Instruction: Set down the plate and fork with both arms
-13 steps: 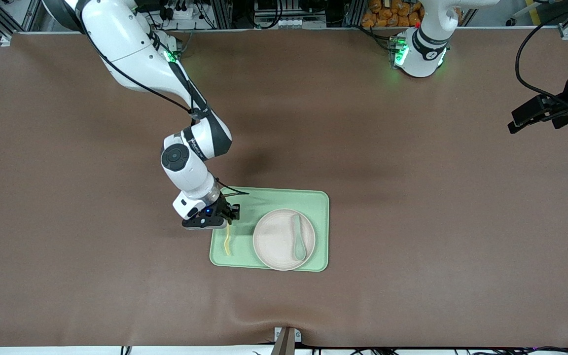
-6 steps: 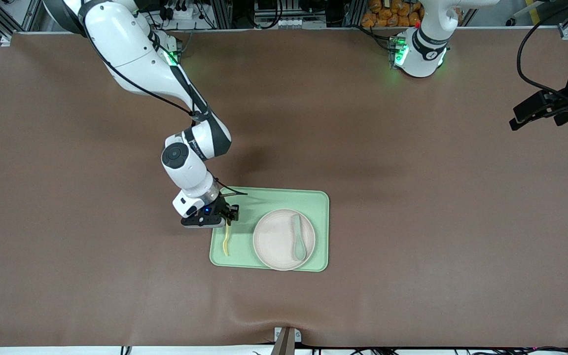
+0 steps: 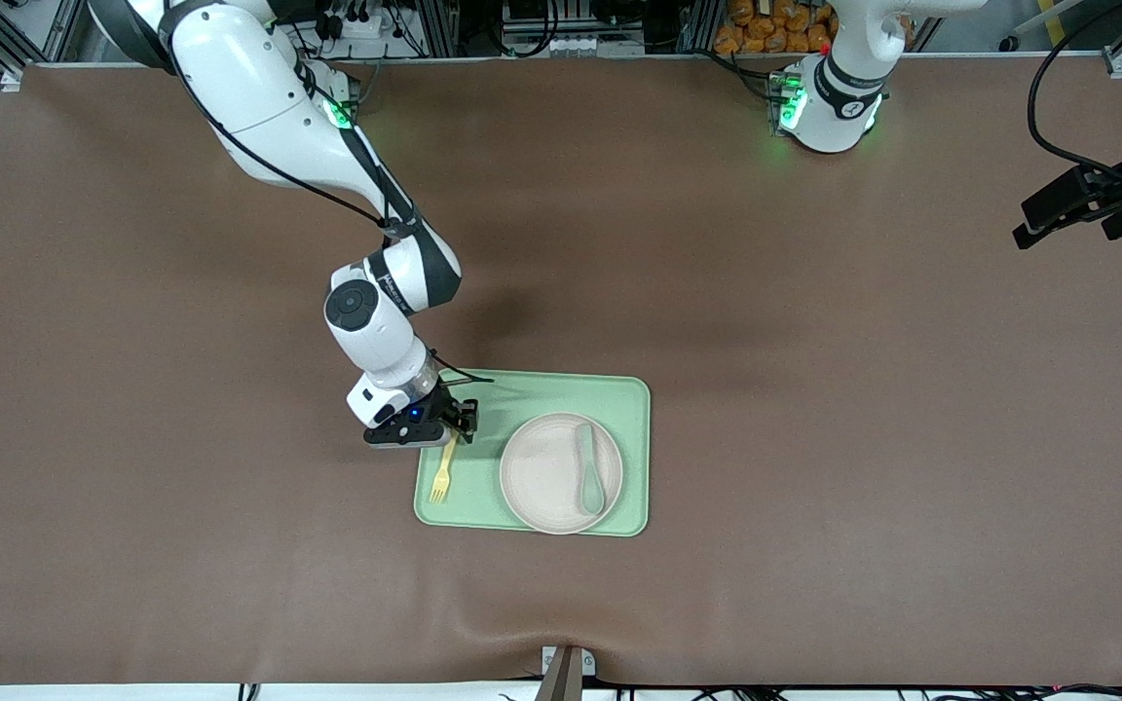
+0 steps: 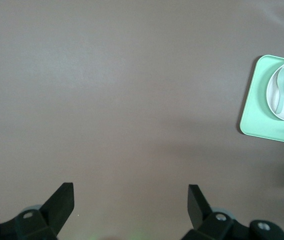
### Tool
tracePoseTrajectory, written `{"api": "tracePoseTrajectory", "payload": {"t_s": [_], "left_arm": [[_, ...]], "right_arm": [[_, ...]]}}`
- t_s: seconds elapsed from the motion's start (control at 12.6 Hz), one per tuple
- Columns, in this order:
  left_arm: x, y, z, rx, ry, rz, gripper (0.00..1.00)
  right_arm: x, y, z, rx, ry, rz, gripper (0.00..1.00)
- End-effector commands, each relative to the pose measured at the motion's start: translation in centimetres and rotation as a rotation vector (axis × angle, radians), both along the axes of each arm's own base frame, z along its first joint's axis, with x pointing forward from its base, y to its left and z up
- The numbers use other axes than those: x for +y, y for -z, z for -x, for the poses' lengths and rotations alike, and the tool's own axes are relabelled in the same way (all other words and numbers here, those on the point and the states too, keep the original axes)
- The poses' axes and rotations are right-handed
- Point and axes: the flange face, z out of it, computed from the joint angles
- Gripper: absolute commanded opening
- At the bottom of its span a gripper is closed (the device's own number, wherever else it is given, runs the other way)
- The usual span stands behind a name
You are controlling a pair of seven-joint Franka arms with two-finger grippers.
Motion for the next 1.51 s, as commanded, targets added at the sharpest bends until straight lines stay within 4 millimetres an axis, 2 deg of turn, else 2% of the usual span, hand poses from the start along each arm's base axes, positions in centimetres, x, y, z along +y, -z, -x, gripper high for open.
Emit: {"api": "tracePoseTrajectory", "payload": {"t_s": [0.0,0.16,0.24,0.4,0.56,0.79,1.03,1.35,1.43], "left_arm": [[0.3,-0.3,0.7,-0.001,0.013,-0.005,1.00],[0.4,-0.3,0.7,-0.001,0.012,-0.005,1.00],[0.4,-0.4,0.7,-0.002,0.012,-0.005,1.00],[0.7,-0.8,1.1,-0.001,0.008,-0.004,1.00],[1.2,-0.8,1.1,0.001,-0.002,-0.004,1.00],[0.7,-0.5,0.9,0.004,0.004,-0.005,1.00],[0.7,-0.5,0.9,0.002,0.007,-0.008,1.00],[0.3,-0.2,0.9,0.009,0.020,-0.019,1.00],[0.3,-0.2,0.9,0.010,0.021,-0.021,1.00]], "right_arm": [[0.1,-4.1,0.3,0.052,-0.009,0.011,1.00],[-0.6,-6.9,0.4,0.099,-0.022,0.035,1.00],[-1.5,-9.0,0.4,0.128,-0.026,0.049,1.00],[-3.2,-13.0,0.8,0.196,-0.051,0.084,1.00],[-5.9,-17.4,0.9,0.217,-0.031,0.098,1.00],[-10.9,-21.6,0.8,0.247,-0.106,0.134,1.00],[-15.5,-24.1,0.9,0.276,-0.140,0.141,1.00],[-24.5,-28.3,0.1,0.267,-0.190,0.140,1.00],[-26.3,-29.3,0.4,0.269,-0.199,0.148,1.00]]}}
